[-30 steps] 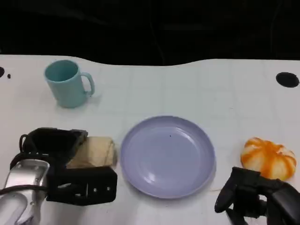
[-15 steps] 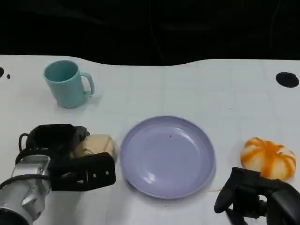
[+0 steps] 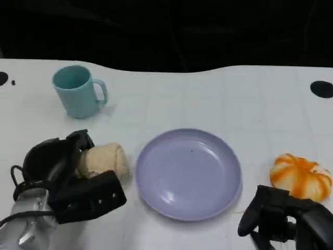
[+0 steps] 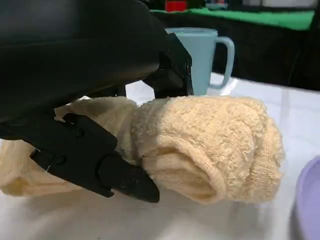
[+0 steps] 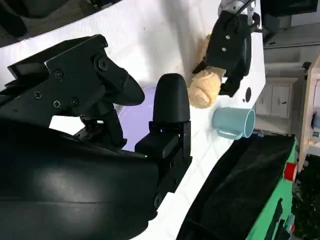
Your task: Grasp the towel on the left side of the plate with the left hand and place it into the plate.
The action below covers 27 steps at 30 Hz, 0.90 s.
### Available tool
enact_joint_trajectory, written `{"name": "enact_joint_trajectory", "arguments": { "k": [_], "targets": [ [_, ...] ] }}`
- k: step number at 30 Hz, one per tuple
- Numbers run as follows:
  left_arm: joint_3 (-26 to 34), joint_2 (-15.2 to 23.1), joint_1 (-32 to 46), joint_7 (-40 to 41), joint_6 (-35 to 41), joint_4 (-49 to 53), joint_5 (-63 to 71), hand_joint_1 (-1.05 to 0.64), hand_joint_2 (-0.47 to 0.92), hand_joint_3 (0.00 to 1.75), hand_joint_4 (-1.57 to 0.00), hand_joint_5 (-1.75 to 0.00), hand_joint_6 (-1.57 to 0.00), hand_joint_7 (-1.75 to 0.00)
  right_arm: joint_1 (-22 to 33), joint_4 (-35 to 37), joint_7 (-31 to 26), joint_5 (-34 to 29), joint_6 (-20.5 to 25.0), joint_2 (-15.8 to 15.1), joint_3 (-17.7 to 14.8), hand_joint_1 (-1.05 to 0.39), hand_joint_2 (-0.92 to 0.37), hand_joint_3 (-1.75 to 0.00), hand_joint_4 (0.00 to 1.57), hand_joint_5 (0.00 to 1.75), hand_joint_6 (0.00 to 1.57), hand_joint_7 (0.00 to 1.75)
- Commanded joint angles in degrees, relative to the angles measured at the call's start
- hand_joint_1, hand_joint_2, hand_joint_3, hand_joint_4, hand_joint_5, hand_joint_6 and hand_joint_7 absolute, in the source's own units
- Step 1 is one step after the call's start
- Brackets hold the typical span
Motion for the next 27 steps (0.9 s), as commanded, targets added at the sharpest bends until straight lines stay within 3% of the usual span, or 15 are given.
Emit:
{"name": "enact_joint_trajectory", "arguments": {
  "k": [1, 3, 9, 17, 27],
  "targets": [
    [1.6, 0.6, 1.3, -2.8, 3.5, -8.6, -0.5, -0.18, 0.73, 0.68, -0.85, -1.75, -0.63, -1.75, 0.1, -0.5, 0.0, 0.1, 0.1, -0.6, -0.1, -0.07, -0.6, -1.07, 0.72, 1.75, 0.63, 1.44],
    [1.2, 1.2, 1.9, -2.4, 2.9, -11.3, 0.4, -0.16, 0.63, 0.86, -0.88, -1.75, -0.65, -1.75, 0.2, -0.4, 0.0, 0.3, -0.2, -0.6, -0.1, -0.07, -0.6, -1.07, 0.72, 1.75, 0.63, 1.44],
    [0.4, 1.4, 2.5, -3.2, 1.9, -17.0, 1.9, -0.17, 0.54, 1.0, -0.9, -1.75, -0.65, -1.75, 0.1, -0.8, -0.1, 0.2, 0.5, -0.6, -0.1, -0.05, -0.6, -1.07, 0.72, 1.75, 0.63, 1.44],
    [-3.7, -2.4, 0.3, -6.9, 0.9, -23.0, 3.5, -0.18, 0.49, 1.01, -0.93, -1.75, -0.67, -1.75, 0.1, -0.2, 0.1, 0.1, -0.6, -0.7, -0.1, -0.06, -0.6, -1.06, 0.72, 1.75, 0.64, 1.43],
    [-9.6, -9.0, -2.8, -9.7, 0.6, -21.6, 5.5, -0.2, 0.46, 1.02, -0.93, -1.75, -0.69, -1.75, 0.3, -0.7, -0.1, -0.2, -0.4, -0.6, 0.2, -0.07, -0.59, -1.08, 0.72, 1.75, 0.64, 1.43]
  ]
}}
